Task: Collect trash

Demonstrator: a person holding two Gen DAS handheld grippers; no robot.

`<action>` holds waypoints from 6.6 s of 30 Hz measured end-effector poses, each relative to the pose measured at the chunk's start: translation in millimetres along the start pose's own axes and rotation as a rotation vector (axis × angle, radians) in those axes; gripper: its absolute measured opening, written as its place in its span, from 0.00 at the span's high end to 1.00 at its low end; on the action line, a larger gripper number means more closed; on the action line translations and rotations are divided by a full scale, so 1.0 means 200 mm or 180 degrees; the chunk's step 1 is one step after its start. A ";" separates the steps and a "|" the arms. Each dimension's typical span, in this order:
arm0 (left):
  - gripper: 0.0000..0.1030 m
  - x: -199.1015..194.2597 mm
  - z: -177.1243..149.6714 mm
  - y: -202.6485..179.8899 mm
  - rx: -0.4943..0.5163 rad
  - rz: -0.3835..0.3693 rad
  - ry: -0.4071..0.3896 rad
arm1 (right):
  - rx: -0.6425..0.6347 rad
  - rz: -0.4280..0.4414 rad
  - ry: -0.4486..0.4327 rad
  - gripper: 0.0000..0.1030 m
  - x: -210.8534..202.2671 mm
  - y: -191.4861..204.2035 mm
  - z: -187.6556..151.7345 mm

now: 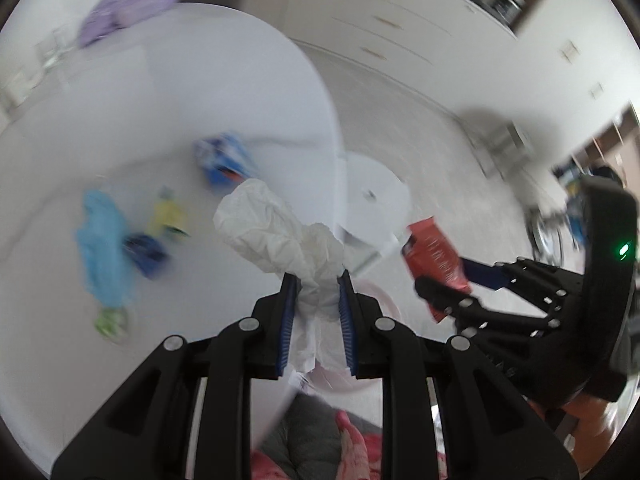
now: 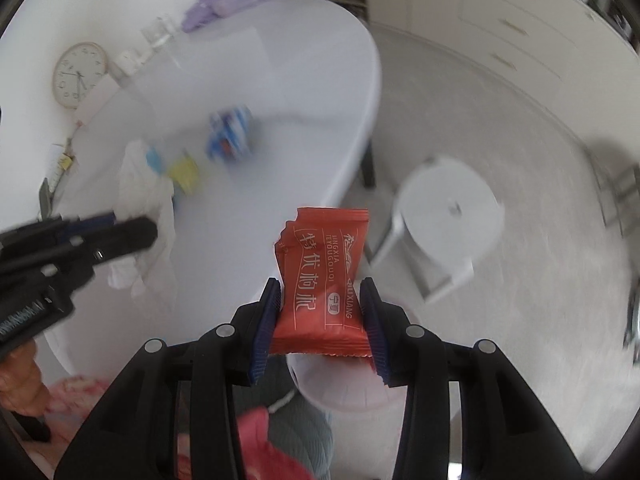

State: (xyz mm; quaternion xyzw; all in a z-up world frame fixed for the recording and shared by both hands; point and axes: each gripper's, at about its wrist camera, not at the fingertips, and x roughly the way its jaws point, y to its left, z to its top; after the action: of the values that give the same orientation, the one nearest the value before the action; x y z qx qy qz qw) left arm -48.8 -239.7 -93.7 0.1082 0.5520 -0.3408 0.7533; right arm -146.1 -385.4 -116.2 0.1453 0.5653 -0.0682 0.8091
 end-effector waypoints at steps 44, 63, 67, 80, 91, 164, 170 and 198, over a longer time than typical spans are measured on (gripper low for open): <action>0.11 -0.01 -0.23 -0.50 0.0764 -0.0307 0.0138 | 0.0427 -0.0315 0.0153 0.15 0.11 -0.40 -0.45; 0.09 0.00 -0.24 -0.50 0.0807 -0.0204 0.0159 | 0.0483 -0.0374 0.0156 0.15 0.11 -0.42 -0.46; 0.08 -0.01 -0.24 -0.48 0.0764 -0.0182 0.0156 | 0.0470 -0.0372 0.0157 0.15 0.11 -0.40 -0.45; 0.08 -0.13 -0.17 0.00 -0.0010 0.0292 -0.0098 | 0.0100 -0.0254 0.0093 0.09 0.20 -0.15 -0.17; 0.08 -0.26 -0.20 0.69 -0.0741 0.0904 -0.0325 | -0.0307 0.0046 -0.0041 0.09 0.34 0.30 0.32; 0.20 0.07 0.00 1.16 -0.0673 0.0171 -0.0264 | -0.1363 0.0865 -0.0396 0.81 0.15 0.83 0.51; 0.66 0.23 0.11 1.18 -0.0708 0.0113 0.0084 | -0.0907 0.0758 -0.0431 0.81 0.18 0.65 0.50; 0.82 -0.50 -0.01 0.79 -0.0550 -0.0016 -0.0495 | -0.0546 0.0888 -0.0947 0.81 -0.09 0.33 0.26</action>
State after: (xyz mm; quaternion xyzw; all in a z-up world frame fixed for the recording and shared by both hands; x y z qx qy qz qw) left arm 33.0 -81.7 -37.5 0.0147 0.5195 -0.3013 0.7995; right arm -87.3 -339.3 -72.6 0.1410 0.4178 0.0720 0.8946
